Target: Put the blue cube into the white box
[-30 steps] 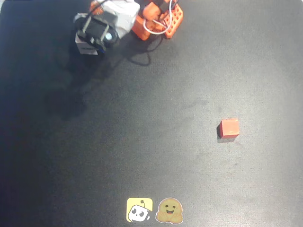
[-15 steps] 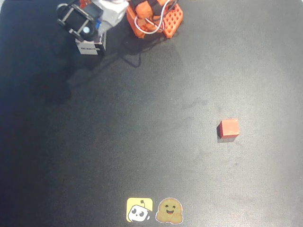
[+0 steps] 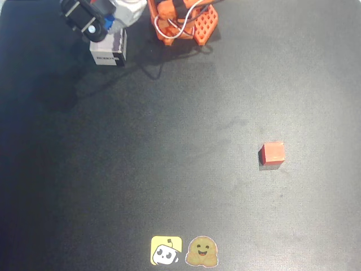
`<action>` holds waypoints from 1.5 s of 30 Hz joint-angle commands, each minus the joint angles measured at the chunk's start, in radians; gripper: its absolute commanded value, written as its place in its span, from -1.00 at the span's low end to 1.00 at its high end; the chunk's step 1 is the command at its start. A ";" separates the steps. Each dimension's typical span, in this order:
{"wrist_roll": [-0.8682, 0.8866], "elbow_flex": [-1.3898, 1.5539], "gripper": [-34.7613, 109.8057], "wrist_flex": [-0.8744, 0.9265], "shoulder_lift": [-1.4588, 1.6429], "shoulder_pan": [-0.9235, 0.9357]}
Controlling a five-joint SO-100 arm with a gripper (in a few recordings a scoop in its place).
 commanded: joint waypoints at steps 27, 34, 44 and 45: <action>0.029 0.072 -0.52 -0.078 0.258 -0.193; 0.222 0.095 -0.52 -0.107 0.308 -0.502; 0.462 0.146 -0.52 -0.216 0.265 -1.058; 0.479 0.161 -0.52 -0.232 0.265 -1.091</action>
